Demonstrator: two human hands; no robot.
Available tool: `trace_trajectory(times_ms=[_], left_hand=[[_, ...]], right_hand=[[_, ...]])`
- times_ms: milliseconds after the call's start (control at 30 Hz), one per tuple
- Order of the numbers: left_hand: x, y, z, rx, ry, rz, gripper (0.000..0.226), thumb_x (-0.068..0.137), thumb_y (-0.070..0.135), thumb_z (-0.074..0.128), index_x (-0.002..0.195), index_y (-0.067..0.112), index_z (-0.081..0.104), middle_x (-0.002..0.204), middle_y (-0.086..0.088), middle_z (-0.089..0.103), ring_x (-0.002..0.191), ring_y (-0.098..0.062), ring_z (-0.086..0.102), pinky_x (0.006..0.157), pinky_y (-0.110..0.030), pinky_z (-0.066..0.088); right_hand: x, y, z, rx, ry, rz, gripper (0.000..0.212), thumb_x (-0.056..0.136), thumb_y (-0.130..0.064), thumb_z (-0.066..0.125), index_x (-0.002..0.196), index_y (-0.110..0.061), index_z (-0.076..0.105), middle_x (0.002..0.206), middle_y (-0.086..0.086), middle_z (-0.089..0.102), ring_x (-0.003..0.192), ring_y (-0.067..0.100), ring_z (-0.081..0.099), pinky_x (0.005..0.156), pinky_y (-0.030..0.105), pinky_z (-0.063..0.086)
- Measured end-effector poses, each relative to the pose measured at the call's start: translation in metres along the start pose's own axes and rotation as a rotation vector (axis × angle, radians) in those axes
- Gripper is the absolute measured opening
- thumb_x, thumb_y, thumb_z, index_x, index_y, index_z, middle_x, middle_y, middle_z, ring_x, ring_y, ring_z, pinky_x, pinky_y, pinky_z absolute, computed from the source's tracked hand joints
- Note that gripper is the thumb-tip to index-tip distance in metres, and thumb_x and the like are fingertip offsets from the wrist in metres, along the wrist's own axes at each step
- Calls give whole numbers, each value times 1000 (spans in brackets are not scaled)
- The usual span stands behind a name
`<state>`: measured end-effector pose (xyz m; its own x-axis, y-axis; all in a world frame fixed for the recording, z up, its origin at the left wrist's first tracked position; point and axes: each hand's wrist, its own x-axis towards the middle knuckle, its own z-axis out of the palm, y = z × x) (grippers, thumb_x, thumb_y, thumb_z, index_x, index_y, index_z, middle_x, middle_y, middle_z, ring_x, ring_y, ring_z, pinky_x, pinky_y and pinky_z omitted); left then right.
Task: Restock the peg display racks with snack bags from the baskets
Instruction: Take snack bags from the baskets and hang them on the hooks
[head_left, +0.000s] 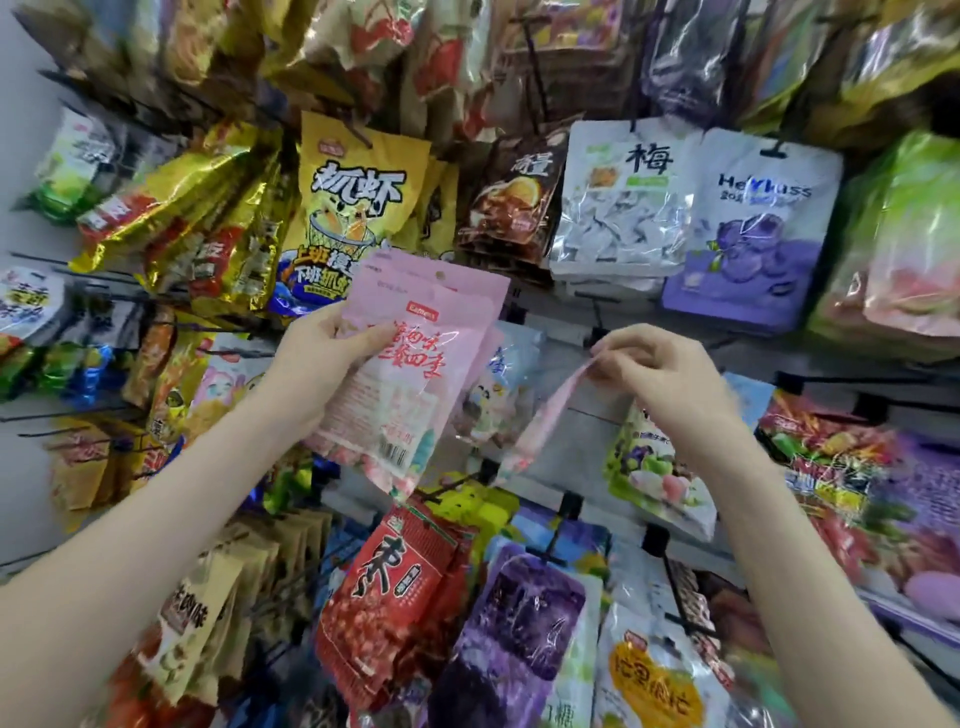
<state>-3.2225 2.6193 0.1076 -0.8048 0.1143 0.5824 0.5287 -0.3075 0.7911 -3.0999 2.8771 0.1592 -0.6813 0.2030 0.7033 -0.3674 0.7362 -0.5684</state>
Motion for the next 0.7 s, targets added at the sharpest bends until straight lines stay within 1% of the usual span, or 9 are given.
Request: trace_trajectory(times_ms=[33,100,133,200,300,333,467,567,700], left_hand=[[3,-1,-4,3,-4,-15,32,72,23,74,102,14,68,97,-7,75,83,-22,72,76,-36,55],[9,-1,-13,36,-26,-45,33,71,25,74,101,12,68,90,-6,75,78,-21,72,72,-35,56],[13,0,-17,60,-36,-43,27,74,23,73,98,13,68,84,-3,75,75,-18,72,69,-31,56],[20,2,-22,85,-67,-27,17,78,20,71,95,16,68,81,0,75,72,-16,72,66,-28,55],[28,-3,-22,77,-142,-37,25,76,23,70,100,16,68,92,-4,75,82,-23,72,76,-36,55],[30,-7,-21,73,-157,-44,27,74,24,71,100,16,68,93,-4,75,84,-24,72,77,-37,55],[36,-27,-12,65,-170,-57,16,82,17,70,98,20,69,92,-3,76,85,-24,72,83,-42,54],[38,-39,-9,26,-155,-51,16,86,11,66,98,22,69,92,-1,76,84,-22,72,81,-41,55],[35,-44,-3,37,-150,16,18,86,12,67,102,18,68,95,1,75,86,-19,72,82,-42,57]], right_hand=[[4,2,5,-157,58,-97,18,87,-1,59,83,-15,69,80,2,69,84,17,64,72,22,46],[13,7,18,-390,175,-273,14,84,0,63,83,-12,70,88,3,56,92,24,51,78,21,36],[19,11,25,-454,227,-323,12,82,0,65,84,-10,71,94,7,51,96,29,48,83,27,35],[30,14,33,-490,291,-316,11,82,-2,65,87,-10,71,99,11,52,102,35,49,87,43,39],[38,15,35,-474,280,-293,10,85,-6,62,88,-14,69,86,-3,56,94,29,57,89,53,41],[38,16,35,-463,271,-300,10,85,-6,62,87,-13,68,84,-5,57,90,26,58,89,50,42],[35,15,40,-422,299,-270,11,88,-2,60,90,-7,70,87,2,59,83,17,56,74,18,35],[33,16,42,-360,340,-216,15,89,-3,59,96,-8,71,91,2,61,85,10,54,75,12,35],[31,14,41,-286,399,-189,14,87,-5,62,94,-15,69,90,-4,65,83,3,57,76,4,39]])
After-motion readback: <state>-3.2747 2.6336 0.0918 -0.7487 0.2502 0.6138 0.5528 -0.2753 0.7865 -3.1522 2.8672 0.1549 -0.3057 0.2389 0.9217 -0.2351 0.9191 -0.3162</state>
